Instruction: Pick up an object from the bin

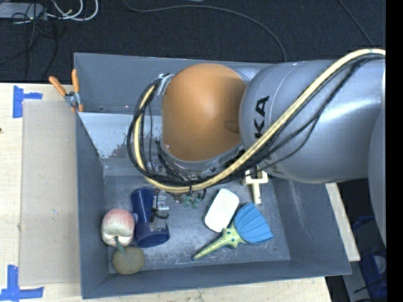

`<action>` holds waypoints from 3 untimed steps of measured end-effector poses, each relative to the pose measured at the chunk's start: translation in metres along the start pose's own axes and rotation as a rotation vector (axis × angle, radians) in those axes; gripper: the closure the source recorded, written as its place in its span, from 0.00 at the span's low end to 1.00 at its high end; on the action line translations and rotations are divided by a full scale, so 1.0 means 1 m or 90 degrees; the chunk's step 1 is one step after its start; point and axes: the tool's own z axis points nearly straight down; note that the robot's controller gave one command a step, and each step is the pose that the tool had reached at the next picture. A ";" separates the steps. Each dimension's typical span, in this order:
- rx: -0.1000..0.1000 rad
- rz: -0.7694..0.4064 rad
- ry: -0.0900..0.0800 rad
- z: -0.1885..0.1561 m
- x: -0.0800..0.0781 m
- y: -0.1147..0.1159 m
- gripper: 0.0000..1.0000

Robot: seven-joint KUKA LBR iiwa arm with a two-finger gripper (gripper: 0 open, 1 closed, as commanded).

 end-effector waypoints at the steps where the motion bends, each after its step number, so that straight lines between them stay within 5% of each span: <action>1: -0.001 0.003 -0.005 -0.005 -0.002 -0.002 0.00; 3: 0.000 -0.155 -0.002 0.078 -0.003 0.034 0.00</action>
Offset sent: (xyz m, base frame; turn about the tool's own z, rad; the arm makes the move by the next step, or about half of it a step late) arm -0.0096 0.0363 -0.0764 -0.1914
